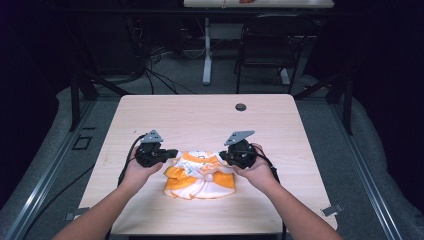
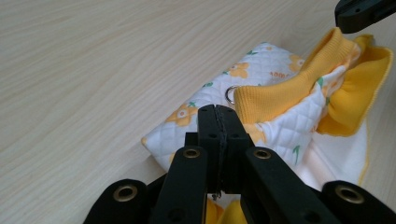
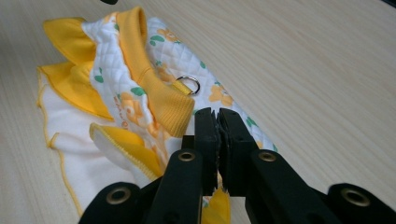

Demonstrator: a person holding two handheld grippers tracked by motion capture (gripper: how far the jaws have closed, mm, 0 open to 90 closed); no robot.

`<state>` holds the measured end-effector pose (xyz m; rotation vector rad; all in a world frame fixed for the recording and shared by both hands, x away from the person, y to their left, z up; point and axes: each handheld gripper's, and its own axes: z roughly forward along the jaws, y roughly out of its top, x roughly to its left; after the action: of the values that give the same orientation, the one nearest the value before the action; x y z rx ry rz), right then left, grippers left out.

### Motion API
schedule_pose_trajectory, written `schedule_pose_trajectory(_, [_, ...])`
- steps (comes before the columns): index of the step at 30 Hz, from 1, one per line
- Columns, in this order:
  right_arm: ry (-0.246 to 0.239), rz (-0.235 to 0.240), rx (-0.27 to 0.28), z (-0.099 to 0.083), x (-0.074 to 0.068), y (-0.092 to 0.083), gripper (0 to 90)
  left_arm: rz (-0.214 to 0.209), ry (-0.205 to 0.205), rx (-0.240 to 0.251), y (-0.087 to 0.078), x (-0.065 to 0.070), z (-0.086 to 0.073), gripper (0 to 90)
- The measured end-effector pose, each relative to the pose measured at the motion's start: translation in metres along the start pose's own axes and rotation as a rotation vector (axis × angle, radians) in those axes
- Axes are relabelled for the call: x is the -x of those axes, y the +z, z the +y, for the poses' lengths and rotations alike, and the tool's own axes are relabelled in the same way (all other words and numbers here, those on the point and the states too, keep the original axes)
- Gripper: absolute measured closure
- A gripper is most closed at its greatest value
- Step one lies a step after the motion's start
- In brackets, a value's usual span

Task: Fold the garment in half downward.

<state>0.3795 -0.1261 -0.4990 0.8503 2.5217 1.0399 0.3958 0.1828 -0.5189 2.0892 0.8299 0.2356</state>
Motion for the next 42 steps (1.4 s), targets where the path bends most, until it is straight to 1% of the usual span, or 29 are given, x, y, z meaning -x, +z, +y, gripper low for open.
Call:
schedule_pose_trajectory(1, [0.0,0.0,0.0,0.0,0.0,0.0,86.3,0.0,0.0,0.0,0.0,0.0,0.0,89.6])
schedule_pose_trajectory(2, [0.001,0.007,-0.012,-0.001,-0.002,0.006,86.6,-0.015,-0.009,-0.008,0.005,0.002,-0.001,89.6])
schedule_pose_trajectory(4, [-0.006,0.014,-0.02,-0.002,-0.005,0.009,86.9,-0.019,-0.001,-0.014,0.006,0.003,-0.002,89.6])
schedule_pose_trajectory(5, [-0.006,0.014,-0.02,-0.002,-0.005,0.009,86.9,-0.023,0.005,-0.012,0.006,0.005,-0.002,89.6])
schedule_pose_trajectory(6, [-0.011,0.026,-0.022,-0.003,-0.007,0.009,86.9,-0.036,0.01,-0.014,0.006,0.007,-0.003,89.6])
schedule_pose_trajectory(7, [-0.011,0.026,-0.022,-0.003,-0.007,0.009,86.9,-0.036,0.01,-0.014,0.006,0.007,-0.003,89.6])
schedule_pose_trajectory(8, [-0.017,0.035,-0.021,-0.004,-0.011,0.009,86.9,-0.037,0.01,-0.01,0.005,0.008,-0.003,89.6])
schedule_pose_trajectory(11, [-0.023,0.047,-0.02,-0.006,-0.014,0.008,87.0,-0.053,0.018,-0.013,0.002,0.013,-0.006,89.6])
schedule_pose_trajectory(12, [-0.032,0.059,-0.027,-0.009,-0.019,0.006,87.2,-0.065,0.025,-0.015,0.0,0.016,-0.008,89.7])
schedule_pose_trajectory(13, [-0.032,0.059,-0.027,-0.009,-0.019,0.006,87.2,-0.065,0.025,-0.015,0.0,0.016,-0.008,89.7])
schedule_pose_trajectory(14, [-0.043,0.07,-0.032,-0.012,-0.023,0.004,87.2,-0.081,0.031,-0.016,-0.002,0.02,-0.012,89.7])
schedule_pose_trajectory(15, [-0.043,0.07,-0.032,-0.012,-0.023,0.004,87.2,-0.081,0.031,-0.016,-0.002,0.02,-0.012,89.7])
schedule_pose_trajectory(16, [-0.046,0.08,-0.035,-0.017,-0.028,0.003,87.2,-0.089,0.032,-0.014,-0.003,0.023,-0.014,89.7])
schedule_pose_trajectory(17, [-0.046,0.08,-0.035,-0.017,-0.028,0.003,87.2,-0.094,0.033,-0.015,-0.003,0.025,-0.015,89.7])
schedule_pose_trajectory(20, [-0.052,0.097,-0.04,-0.024,-0.033,0.002,87.2,-0.113,0.043,-0.029,-0.005,0.031,-0.022,89.6])
schedule_pose_trajectory(21, [-0.058,0.102,-0.05,-0.027,-0.035,0.001,87.2,-0.116,0.04,-0.032,-0.005,0.032,-0.024,89.7])
schedule_pose_trajectory(22, [-0.055,0.111,-0.05,-0.031,-0.038,0.002,87.2,-0.131,0.031,-0.043,-0.004,0.035,-0.029,89.6])
schedule_pose_trajectory(24, [-0.045,0.129,-0.049,-0.036,-0.041,0.003,87.2,-0.134,0.034,-0.049,-0.004,0.037,-0.033,89.6])
schedule_pose_trajectory(26, [-0.043,0.127,-0.044,-0.038,-0.043,0.004,87.2,-0.132,0.041,-0.058,-0.004,0.038,-0.035,89.7])
schedule_pose_trajectory(27, [-0.041,0.137,-0.048,-0.04,-0.044,0.004,87.2,-0.128,0.041,-0.06,-0.003,0.039,-0.036,89.7])
schedule_pose_trajectory(28, [-0.041,0.143,-0.049,-0.043,-0.046,0.004,87.1,-0.128,0.051,-0.075,-0.003,0.04,-0.04,89.7])
schedule_pose_trajectory(32, [-0.036,0.152,-0.053,-0.048,-0.05,0.006,86.8,-0.127,0.057,-0.09,-0.001,0.041,-0.046,89.7])
schedule_pose_trajectory(33, [-0.035,0.158,-0.058,-0.05,-0.051,0.006,86.6,-0.128,0.059,-0.093,-0.001,0.042,-0.048,89.6])
schedule_pose_trajectory(34, [-0.045,0.155,-0.073,-0.053,-0.053,0.007,86.4,-0.128,0.064,-0.102,0.0,0.043,-0.052,89.5])
schedule_pose_trajectory(35, [-0.039,0.167,-0.072,-0.055,-0.054,0.009,86.3,-0.127,0.06,-0.103,0.001,0.044,-0.054,89.5])
schedule_pose_trajectory(36, [-0.034,0.167,-0.072,-0.057,-0.055,0.01,86.2,-0.121,0.061,-0.111,0.002,0.044,-0.056,89.4])
schedule_pose_trajectory(37, [-0.048,0.167,-0.09,-0.058,-0.056,0.011,86.2,-0.118,0.06,-0.113,0.004,0.044,-0.058,89.4])
schedule_pose_trajectory(38, [-0.041,0.168,-0.089,-0.06,-0.057,0.013,86.2,-0.117,0.066,-0.125,0.004,0.044,-0.06,89.3])
schedule_pose_trajectory(42, [-0.035,0.172,-0.087,-0.065,-0.059,0.017,86.5,-0.109,0.059,-0.123,0.007,0.043,-0.063,89.2])
